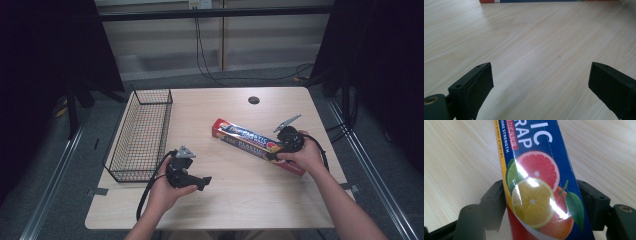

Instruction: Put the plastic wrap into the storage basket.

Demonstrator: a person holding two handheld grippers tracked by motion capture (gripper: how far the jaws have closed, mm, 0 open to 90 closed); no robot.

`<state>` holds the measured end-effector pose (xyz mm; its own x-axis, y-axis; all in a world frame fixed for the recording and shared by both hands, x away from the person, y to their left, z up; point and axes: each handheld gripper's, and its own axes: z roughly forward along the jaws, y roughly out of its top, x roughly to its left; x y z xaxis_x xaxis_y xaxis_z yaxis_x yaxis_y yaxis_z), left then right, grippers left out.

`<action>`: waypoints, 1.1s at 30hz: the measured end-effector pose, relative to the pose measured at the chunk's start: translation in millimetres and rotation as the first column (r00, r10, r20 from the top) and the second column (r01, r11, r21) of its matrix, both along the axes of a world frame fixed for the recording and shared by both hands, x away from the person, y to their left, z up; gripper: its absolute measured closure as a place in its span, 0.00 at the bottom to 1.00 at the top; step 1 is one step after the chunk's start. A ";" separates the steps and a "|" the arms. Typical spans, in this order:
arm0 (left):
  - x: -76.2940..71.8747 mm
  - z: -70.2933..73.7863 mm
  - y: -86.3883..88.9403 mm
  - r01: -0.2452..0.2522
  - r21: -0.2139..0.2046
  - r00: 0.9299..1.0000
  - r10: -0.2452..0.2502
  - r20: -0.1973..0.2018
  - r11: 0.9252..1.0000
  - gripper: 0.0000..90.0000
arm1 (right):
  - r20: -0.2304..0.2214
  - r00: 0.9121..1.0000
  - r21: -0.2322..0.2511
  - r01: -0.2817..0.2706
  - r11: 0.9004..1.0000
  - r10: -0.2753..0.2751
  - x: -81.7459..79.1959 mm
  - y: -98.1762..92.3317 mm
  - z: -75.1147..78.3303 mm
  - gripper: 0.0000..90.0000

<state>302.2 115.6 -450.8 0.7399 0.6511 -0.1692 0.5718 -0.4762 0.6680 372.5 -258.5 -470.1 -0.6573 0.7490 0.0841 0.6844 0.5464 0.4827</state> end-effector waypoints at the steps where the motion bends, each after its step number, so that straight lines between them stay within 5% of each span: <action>1: 0.1 0.0 0.1 0.001 0.002 1.000 -0.001 0.000 1.000 0.06 | -0.001 1.000 0.005 -0.004 1.000 0.004 0.3 0.1 -0.5 0.35; 9: -0.2 0.4 0.2 0.003 0.011 1.000 -0.003 0.002 1.000 0.06 | -0.015 1.000 0.013 -0.010 1.000 0.010 1.5 -1.0 -0.8 0.38; 20: -0.2 0.5 0.6 0.009 0.006 1.000 -0.009 0.001 1.000 0.07 | -0.066 0.996 -0.037 -0.062 0.997 0.059 3.7 6.8 4.4 0.46; 33: -0.7 -0.5 0.2 0.012 0.014 1.000 -0.012 -0.010 1.000 0.07 | -0.107 0.993 -0.002 -0.059 0.998 0.058 -2.5 12.9 9.0 0.48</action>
